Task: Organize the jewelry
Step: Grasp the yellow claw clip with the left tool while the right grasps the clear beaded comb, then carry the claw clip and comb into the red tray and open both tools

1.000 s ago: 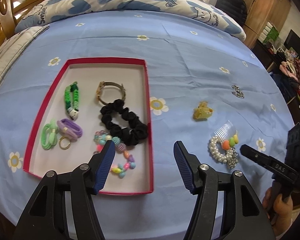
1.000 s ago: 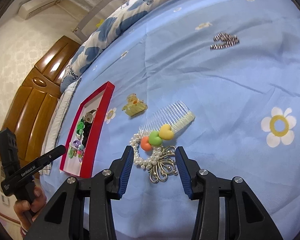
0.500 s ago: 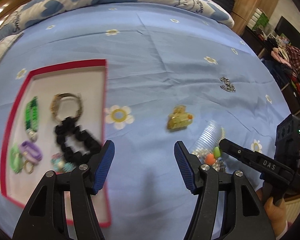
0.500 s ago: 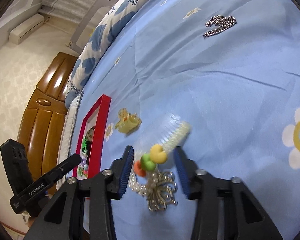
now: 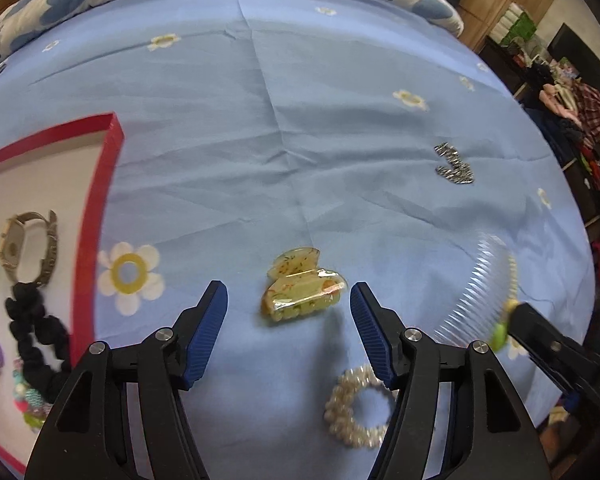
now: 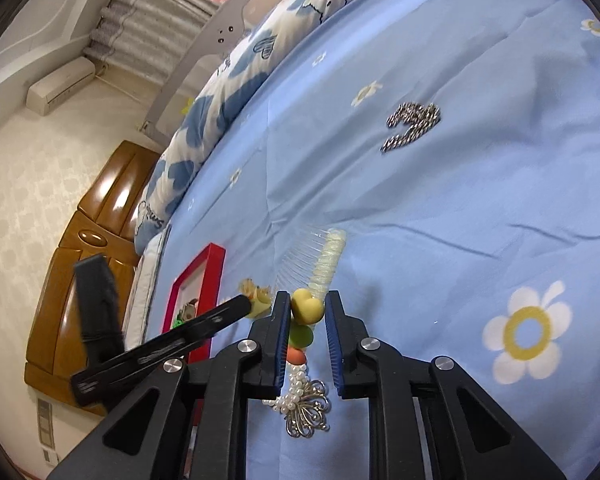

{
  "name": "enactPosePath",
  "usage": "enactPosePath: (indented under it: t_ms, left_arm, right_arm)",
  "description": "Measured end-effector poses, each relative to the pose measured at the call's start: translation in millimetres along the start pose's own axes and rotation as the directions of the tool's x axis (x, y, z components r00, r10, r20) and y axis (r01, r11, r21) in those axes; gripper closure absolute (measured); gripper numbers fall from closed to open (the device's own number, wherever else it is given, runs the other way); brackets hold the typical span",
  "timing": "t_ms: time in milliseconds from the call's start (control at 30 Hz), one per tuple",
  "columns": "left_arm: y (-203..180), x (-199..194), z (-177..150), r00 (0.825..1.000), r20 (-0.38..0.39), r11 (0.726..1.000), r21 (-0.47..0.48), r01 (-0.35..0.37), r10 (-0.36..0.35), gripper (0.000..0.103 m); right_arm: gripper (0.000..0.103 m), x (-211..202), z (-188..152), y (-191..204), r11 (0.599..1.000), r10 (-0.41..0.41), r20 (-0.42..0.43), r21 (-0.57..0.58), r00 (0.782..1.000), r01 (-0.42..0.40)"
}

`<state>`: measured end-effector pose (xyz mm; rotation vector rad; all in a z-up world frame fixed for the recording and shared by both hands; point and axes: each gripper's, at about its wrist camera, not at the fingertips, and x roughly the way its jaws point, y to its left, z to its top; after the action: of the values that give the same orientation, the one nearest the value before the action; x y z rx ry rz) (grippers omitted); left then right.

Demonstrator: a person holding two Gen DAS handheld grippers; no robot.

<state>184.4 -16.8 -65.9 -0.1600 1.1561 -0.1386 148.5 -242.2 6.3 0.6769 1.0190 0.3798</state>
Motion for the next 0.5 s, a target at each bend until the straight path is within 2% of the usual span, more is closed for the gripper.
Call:
enactPosePath:
  t_ms: [67,100,300,500]
  left_arm:
    - [-2.9,4.2,-1.1,1.000,0.000,1.000,0.010,-0.007,0.007,0.048]
    - [-4.9,5.0,-2.3,1.000,0.001,1.000,0.023,-0.011,0.011,0.065]
    - [2.5,-9.1,-8.0,1.000,0.024,0.999,0.036,0.009,-0.010,0.065]
    - [22.1,-40.9,-20.5,0.998,0.059,0.999,0.000,0.036,-0.036,0.065]
  right_arm:
    - [0.086,-1.7,1.5,-1.0,1.000,0.005,0.001,0.005,1.000,-0.005]
    - [0.086,-2.0,1.9,-0.8,1.000,0.005,0.002,0.006,1.000,-0.005]
    - [0.086,-2.7,0.6,3.0,1.000,0.014,-0.003,-0.003,1.000,-0.014]
    - [0.086,2.6,-4.5,15.9,0.999,0.040,-0.032,-0.024,0.999,-0.040]
